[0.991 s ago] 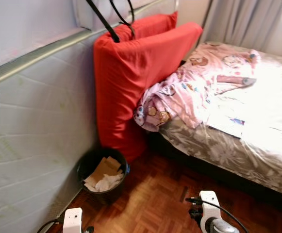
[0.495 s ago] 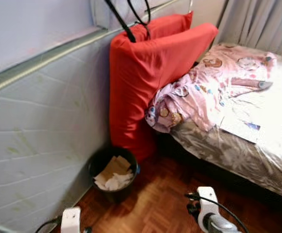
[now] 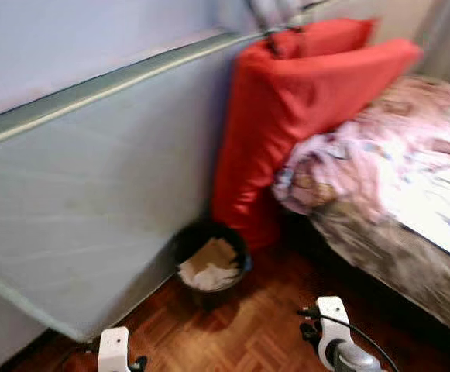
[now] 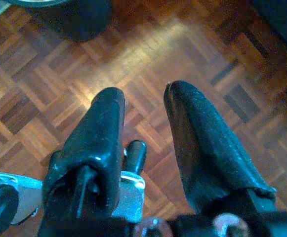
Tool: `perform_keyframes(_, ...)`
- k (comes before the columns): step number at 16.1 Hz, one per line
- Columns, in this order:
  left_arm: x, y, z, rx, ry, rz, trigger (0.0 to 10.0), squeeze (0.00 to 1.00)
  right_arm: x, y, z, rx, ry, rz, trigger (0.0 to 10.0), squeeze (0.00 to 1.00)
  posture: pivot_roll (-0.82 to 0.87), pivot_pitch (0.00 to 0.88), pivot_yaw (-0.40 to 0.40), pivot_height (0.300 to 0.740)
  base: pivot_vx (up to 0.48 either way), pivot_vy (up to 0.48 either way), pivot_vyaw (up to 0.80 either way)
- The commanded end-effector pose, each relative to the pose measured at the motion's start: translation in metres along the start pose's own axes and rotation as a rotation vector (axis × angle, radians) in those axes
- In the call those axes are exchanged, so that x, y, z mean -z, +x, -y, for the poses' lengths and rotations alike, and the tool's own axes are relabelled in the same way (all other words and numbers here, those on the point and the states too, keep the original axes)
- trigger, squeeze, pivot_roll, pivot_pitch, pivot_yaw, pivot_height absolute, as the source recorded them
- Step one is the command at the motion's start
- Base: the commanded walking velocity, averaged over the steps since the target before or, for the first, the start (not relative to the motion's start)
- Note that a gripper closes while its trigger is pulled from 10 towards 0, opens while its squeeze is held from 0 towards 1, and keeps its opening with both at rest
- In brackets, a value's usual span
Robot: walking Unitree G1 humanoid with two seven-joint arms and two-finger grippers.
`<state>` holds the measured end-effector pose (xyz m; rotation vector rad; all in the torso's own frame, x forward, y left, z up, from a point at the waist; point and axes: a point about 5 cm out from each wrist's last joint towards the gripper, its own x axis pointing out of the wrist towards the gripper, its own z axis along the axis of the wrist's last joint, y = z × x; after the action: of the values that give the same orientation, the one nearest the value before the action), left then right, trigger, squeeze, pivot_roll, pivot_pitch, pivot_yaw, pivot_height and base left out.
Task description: Clean up the room
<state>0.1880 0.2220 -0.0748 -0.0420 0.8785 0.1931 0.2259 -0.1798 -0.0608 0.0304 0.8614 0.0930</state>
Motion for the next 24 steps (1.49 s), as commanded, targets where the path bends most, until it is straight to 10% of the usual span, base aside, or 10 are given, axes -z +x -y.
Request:
perform_keyframes(1,0.0061,-0.0008,0.0003,-0.003,-0.015,-0.029,10.0,0.00,-0.0002,-0.0003,0.0015,0.002,-0.005,0.002,10.0,0.00,-0.01,0.046,0.000,0.740,0.000,0.000,0.80)
perform_keyframes(24,0.0067,-0.0008,0.0006,-0.007,-0.022,-0.038,10.0,0.00,-0.0007,-0.0003,0.0017,-0.007,-0.012,0.001,10.0,0.00,0.00,0.049,-0.001,0.740,0.000,0.000,0.80)
